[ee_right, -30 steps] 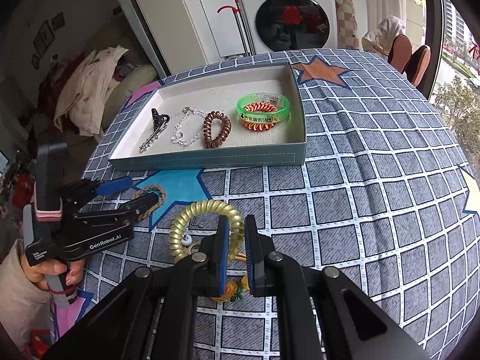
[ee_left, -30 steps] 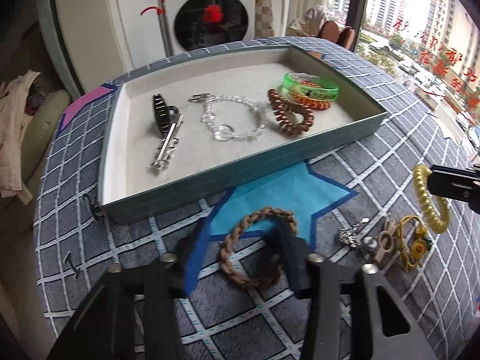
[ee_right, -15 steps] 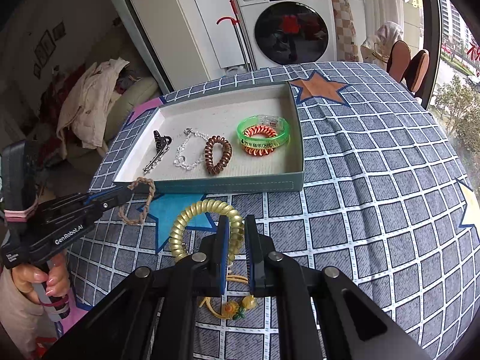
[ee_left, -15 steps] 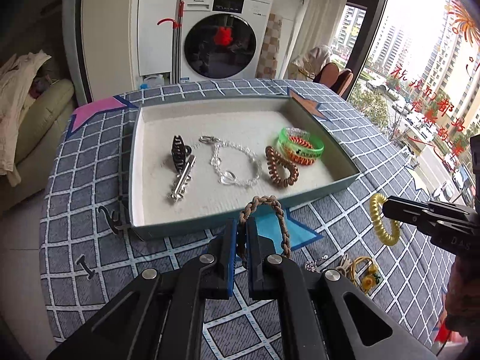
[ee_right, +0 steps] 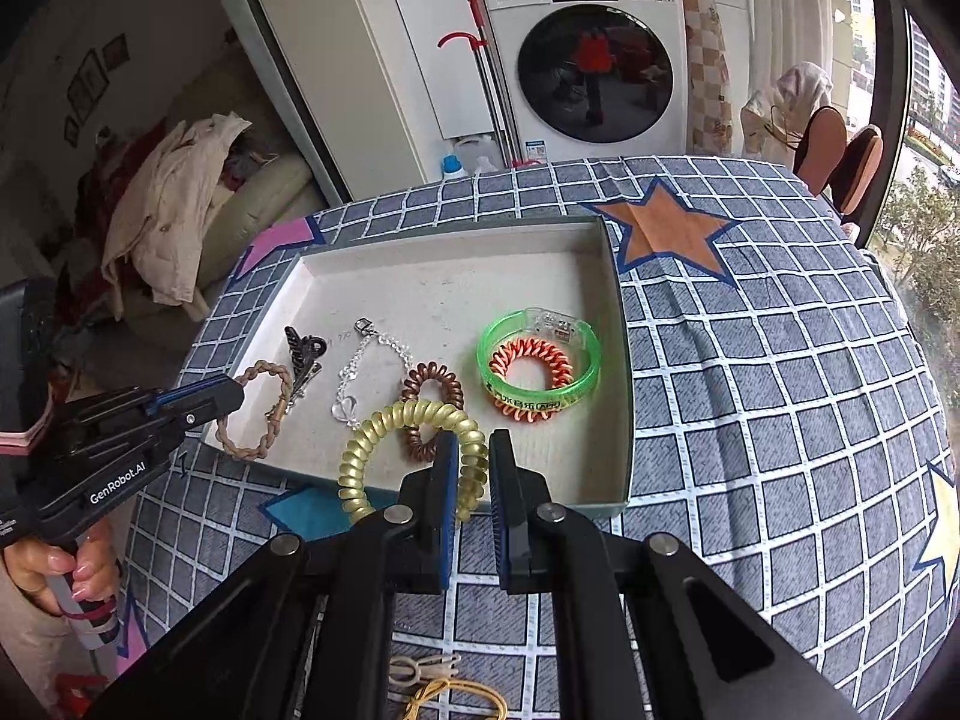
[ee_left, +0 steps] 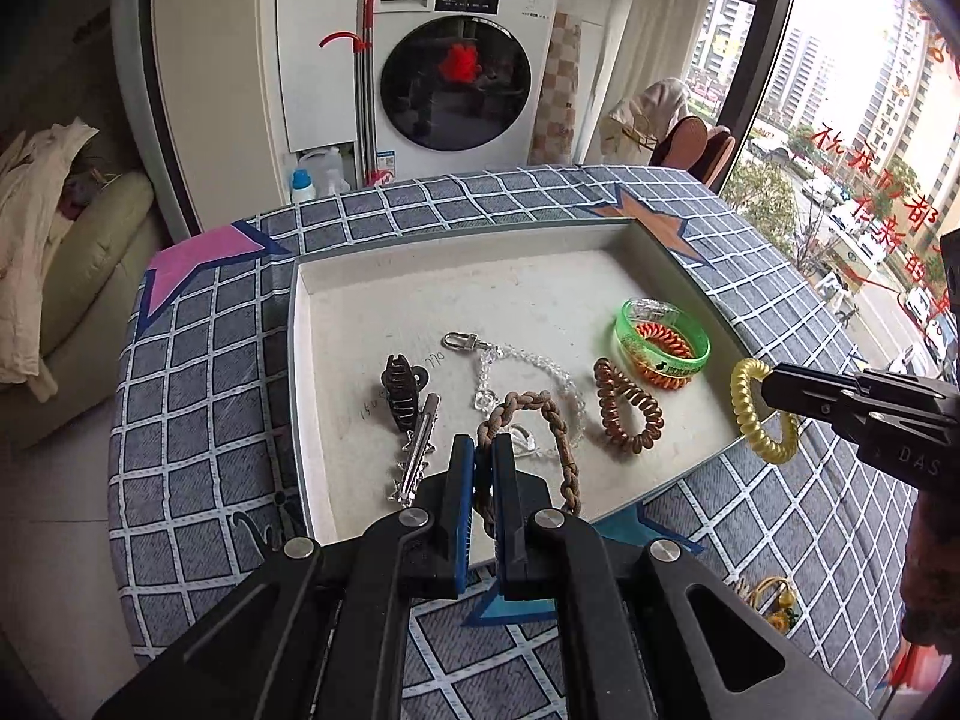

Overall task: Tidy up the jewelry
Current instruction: 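Carry the braided bracelet and yellow coil tie into the tray with both tools, then open the right tool to release the yellow coil tie in the tray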

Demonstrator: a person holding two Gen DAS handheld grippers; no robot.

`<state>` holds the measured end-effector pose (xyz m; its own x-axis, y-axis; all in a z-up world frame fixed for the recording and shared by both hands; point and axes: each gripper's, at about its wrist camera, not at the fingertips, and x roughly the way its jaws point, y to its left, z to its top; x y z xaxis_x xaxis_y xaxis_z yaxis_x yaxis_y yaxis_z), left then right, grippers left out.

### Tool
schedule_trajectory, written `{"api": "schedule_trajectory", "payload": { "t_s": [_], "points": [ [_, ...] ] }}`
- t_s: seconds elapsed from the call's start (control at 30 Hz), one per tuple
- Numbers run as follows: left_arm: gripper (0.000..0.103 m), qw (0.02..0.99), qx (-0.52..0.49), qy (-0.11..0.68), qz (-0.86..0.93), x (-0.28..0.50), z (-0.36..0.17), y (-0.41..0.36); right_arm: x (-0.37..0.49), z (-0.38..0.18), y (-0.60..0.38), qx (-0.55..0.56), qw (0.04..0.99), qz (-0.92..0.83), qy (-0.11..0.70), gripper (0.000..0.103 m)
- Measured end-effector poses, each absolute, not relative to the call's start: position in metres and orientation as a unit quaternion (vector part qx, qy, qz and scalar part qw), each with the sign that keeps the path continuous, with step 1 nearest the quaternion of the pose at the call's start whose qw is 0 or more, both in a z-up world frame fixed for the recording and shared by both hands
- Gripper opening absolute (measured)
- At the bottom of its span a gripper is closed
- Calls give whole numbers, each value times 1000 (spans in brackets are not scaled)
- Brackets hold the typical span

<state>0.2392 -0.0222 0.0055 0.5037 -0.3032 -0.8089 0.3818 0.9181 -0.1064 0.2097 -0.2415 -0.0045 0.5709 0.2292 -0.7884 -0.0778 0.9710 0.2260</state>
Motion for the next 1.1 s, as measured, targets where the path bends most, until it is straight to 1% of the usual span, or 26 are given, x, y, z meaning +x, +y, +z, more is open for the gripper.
{"api": "schedule_trajectory", "payload": {
  "t_s": [0.23, 0.37, 0.63, 0.97, 1.03, 1.1],
  "points": [
    [25, 849, 66, 484, -203, 260, -17, -37, 244, -39, -246, 105, 854, 73, 504, 11],
    [25, 847, 65, 493, -189, 268, -30, -41, 256, -55, -247, 109, 846, 64, 517, 11],
    [25, 864, 69, 479, -143, 275, -45, -39, 275, -62, -247, 103, 861, 38, 497, 11],
    [25, 878, 82, 457, -116, 273, -44, -39, 282, -68, -241, 83, 868, 32, 489, 12],
    [25, 881, 84, 451, -116, 269, -41, -38, 282, -68, -241, 87, 867, 35, 489, 12],
    [25, 884, 85, 445, -117, 266, -38, -38, 280, -67, -243, 92, 867, 38, 487, 15]
  ]
}}
